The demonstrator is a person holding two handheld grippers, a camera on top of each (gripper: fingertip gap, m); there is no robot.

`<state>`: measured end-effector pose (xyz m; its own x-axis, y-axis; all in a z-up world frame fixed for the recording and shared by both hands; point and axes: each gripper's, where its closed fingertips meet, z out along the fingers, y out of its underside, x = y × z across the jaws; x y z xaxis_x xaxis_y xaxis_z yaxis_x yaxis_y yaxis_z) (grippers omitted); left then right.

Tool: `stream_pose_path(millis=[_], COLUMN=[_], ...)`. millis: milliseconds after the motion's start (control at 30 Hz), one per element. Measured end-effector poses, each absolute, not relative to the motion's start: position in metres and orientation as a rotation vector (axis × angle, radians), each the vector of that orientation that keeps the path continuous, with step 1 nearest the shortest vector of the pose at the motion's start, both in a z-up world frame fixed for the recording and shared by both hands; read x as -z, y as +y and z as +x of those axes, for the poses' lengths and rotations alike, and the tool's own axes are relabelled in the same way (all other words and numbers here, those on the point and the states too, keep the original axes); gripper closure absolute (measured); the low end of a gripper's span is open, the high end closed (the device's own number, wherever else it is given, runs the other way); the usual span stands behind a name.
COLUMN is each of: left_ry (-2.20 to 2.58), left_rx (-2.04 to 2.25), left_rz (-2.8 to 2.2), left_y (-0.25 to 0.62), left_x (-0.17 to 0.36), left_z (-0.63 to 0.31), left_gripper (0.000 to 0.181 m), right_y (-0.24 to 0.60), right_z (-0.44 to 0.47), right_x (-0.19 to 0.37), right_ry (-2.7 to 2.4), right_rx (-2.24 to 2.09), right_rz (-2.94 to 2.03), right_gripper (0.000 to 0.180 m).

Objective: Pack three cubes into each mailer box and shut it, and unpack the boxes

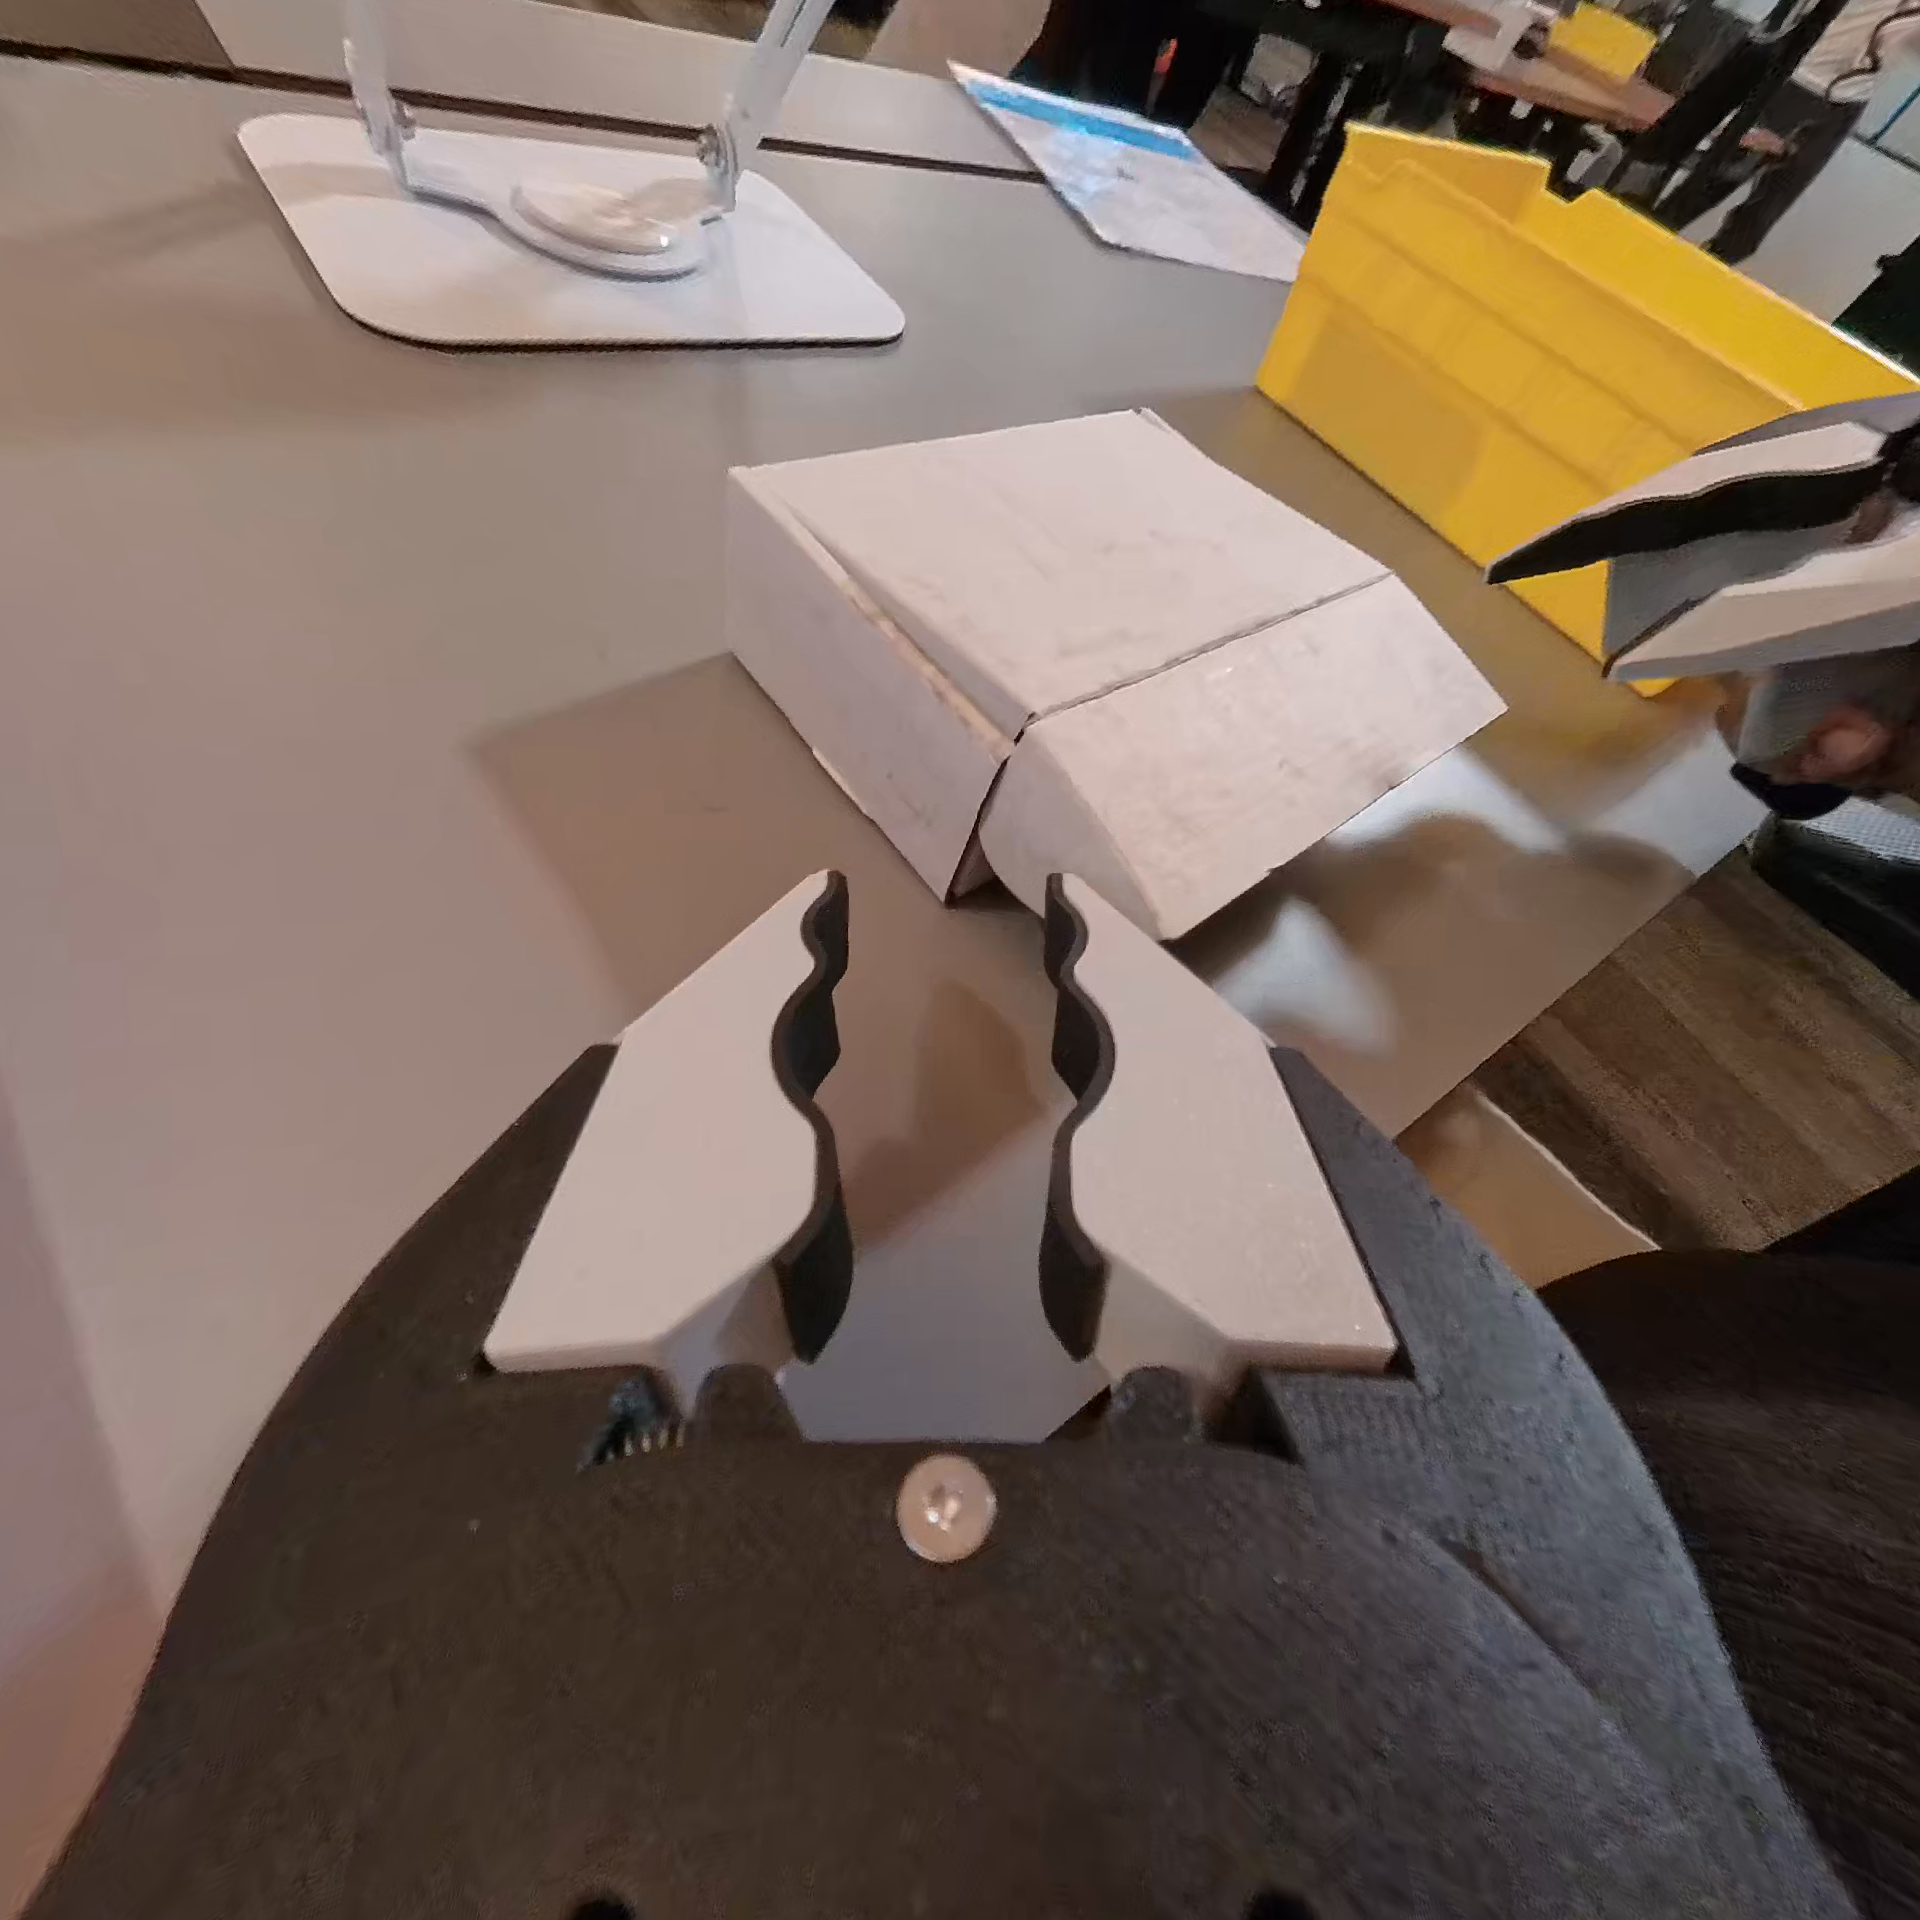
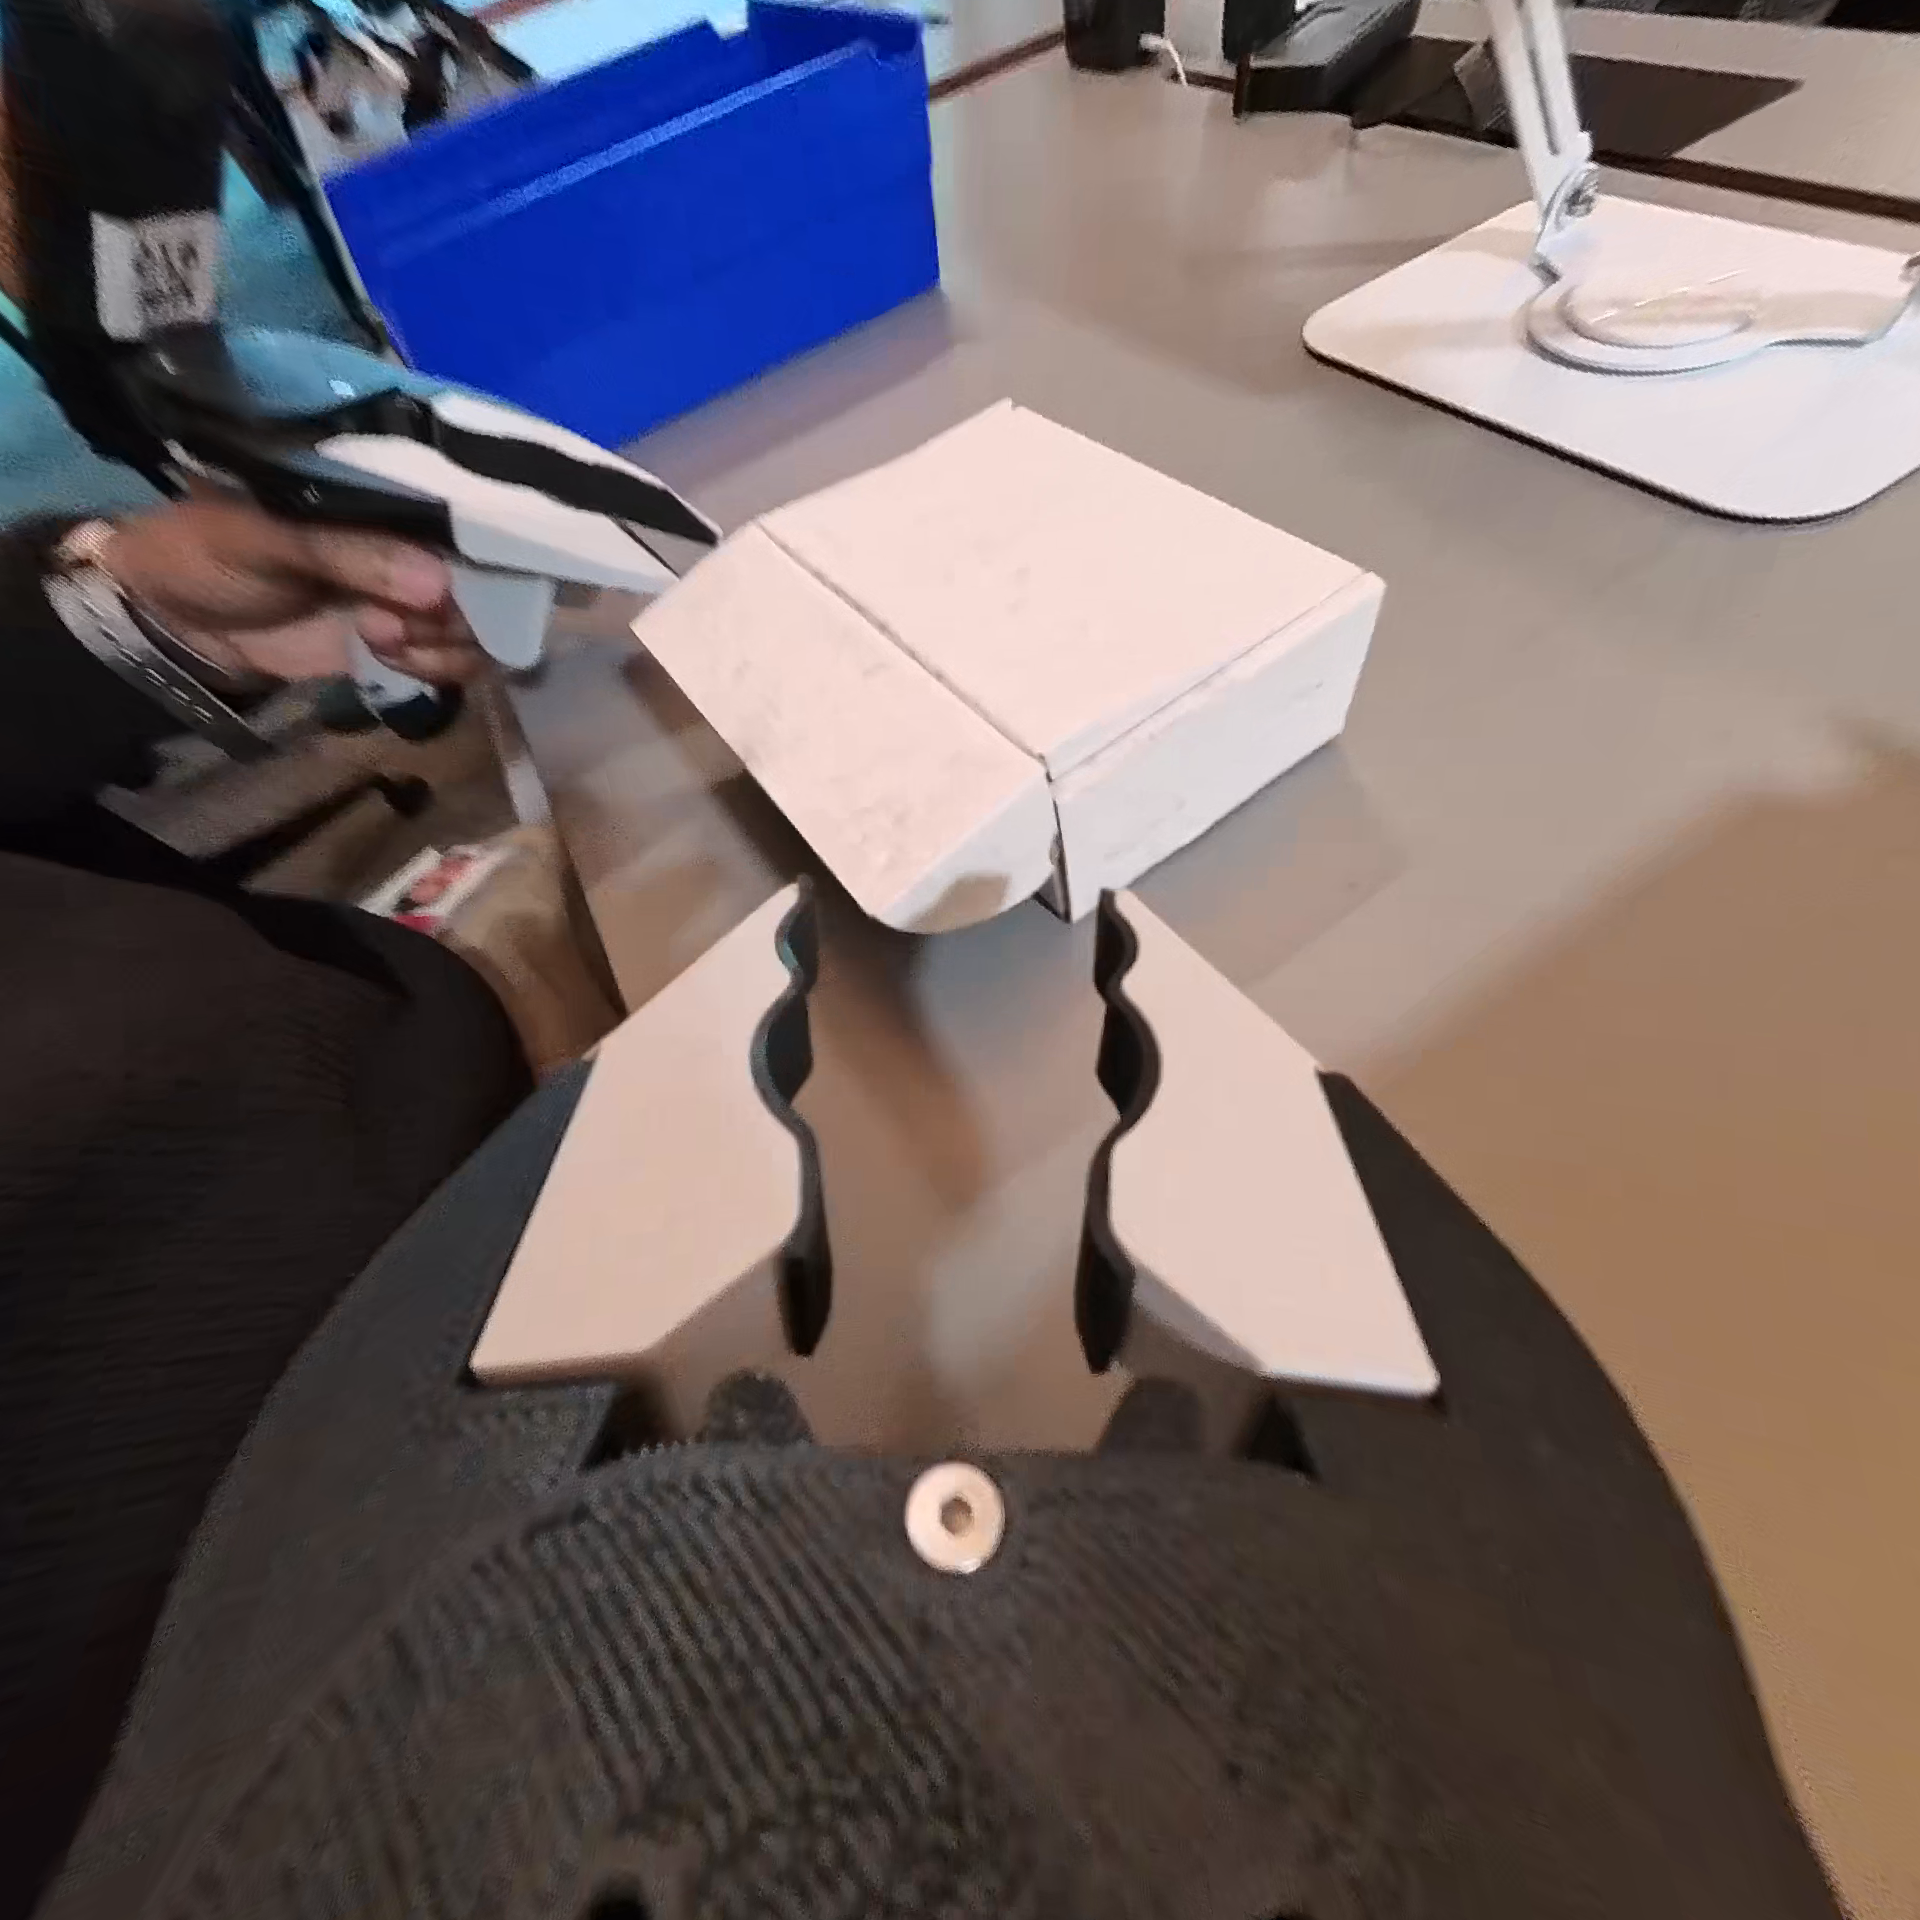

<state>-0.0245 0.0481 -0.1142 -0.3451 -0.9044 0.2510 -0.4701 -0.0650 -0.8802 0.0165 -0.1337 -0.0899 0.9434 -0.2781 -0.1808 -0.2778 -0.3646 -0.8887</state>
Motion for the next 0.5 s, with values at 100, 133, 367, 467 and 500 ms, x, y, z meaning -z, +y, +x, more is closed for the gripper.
stream_pose_path(millis=[100, 133, 367, 467, 500], left_ry=[1.803, 1.804, 1.778, 1.765, 1.772], left_rx=[1.433, 1.455, 1.656, 1.697, 1.697], left_rz=[-1.423, -1.411, -1.416, -1.457, -1.464], left_y=[0.042, 0.04, 0.026, 0.022, 0.02], left_x=[0.108, 0.106, 0.093, 0.094, 0.095], left_z=[-0.027, -0.029, -0.031, -0.028, -0.027], left_gripper=[0.145, 0.145, 0.143, 0.142, 0.142], right_y=[-0.133, -0.131, -0.118, -0.114, -0.113], right_z=[0.018, 0.018, 0.012, 0.01, 0.011], right_x=[0.088, 0.089, 0.098, 0.1, 0.101], right_ry=[0.443, 0.449, 0.481, 0.499, 0.509], right_rx=[-0.07, -0.078, -0.077, -0.103, -0.107], right_rz=[-1.918, -1.916, -1.942, -1.923, -1.915], right_gripper=[0.122, 0.122, 0.122, 0.121, 0.12])
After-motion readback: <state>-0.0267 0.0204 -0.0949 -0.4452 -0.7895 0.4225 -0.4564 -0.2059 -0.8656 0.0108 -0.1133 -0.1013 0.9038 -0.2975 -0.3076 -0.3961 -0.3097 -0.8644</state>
